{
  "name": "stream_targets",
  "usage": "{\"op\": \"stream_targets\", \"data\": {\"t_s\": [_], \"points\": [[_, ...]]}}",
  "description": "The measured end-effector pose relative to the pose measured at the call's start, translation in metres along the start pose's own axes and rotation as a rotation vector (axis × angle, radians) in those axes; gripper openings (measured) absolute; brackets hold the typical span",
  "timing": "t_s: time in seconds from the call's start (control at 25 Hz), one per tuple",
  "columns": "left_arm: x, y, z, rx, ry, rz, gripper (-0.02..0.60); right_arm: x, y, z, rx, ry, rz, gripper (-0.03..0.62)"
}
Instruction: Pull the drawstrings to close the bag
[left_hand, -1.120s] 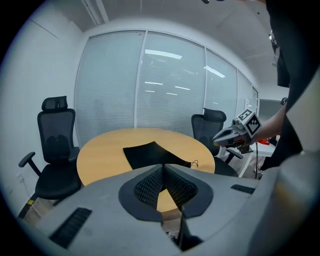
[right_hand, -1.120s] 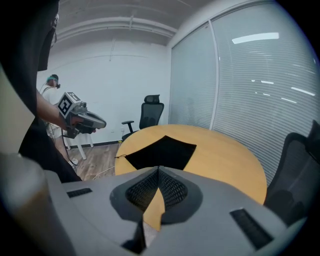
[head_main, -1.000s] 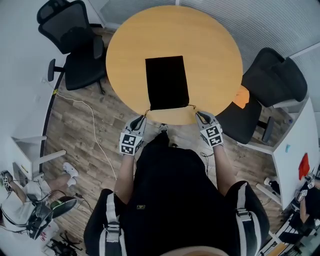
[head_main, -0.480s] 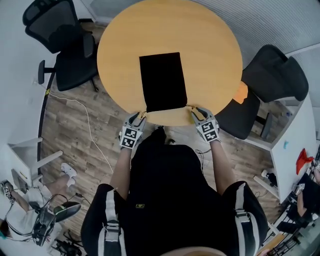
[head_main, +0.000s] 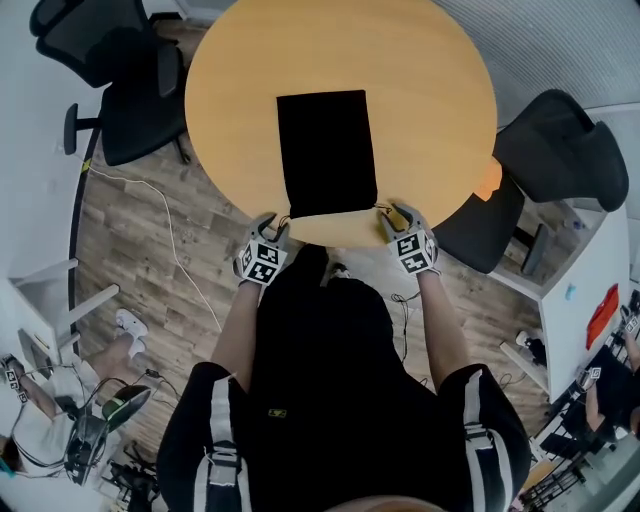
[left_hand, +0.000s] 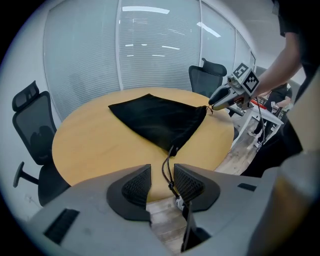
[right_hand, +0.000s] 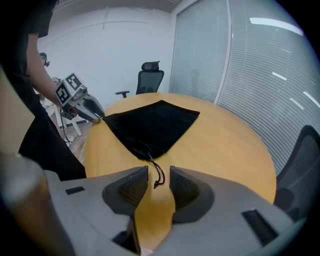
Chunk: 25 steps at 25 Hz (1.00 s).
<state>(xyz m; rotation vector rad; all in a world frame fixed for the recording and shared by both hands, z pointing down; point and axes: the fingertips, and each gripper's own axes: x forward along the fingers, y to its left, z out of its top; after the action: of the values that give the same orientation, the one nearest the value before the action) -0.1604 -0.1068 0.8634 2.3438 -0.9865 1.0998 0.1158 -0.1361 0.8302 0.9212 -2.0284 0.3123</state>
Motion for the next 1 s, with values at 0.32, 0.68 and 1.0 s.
{"op": "stream_targets", "data": {"t_s": [0.32, 0.68, 1.0], "points": [[0.002, -0.004, 0.000, 0.030, 0.009, -0.050, 0.131, 0.019, 0.001, -0.003, -0.008, 0.027, 0.022, 0.183], [0.003, 0.008, 0.002, -0.053, -0.025, -0.099, 0.026, 0.029, 0.011, 0.004, -0.009, 0.053, 0.032, 0.061], [0.001, 0.012, 0.013, -0.107, -0.035, -0.119, 0.017, 0.014, 0.005, 0.018, 0.065, 0.034, -0.014, 0.060]]}}
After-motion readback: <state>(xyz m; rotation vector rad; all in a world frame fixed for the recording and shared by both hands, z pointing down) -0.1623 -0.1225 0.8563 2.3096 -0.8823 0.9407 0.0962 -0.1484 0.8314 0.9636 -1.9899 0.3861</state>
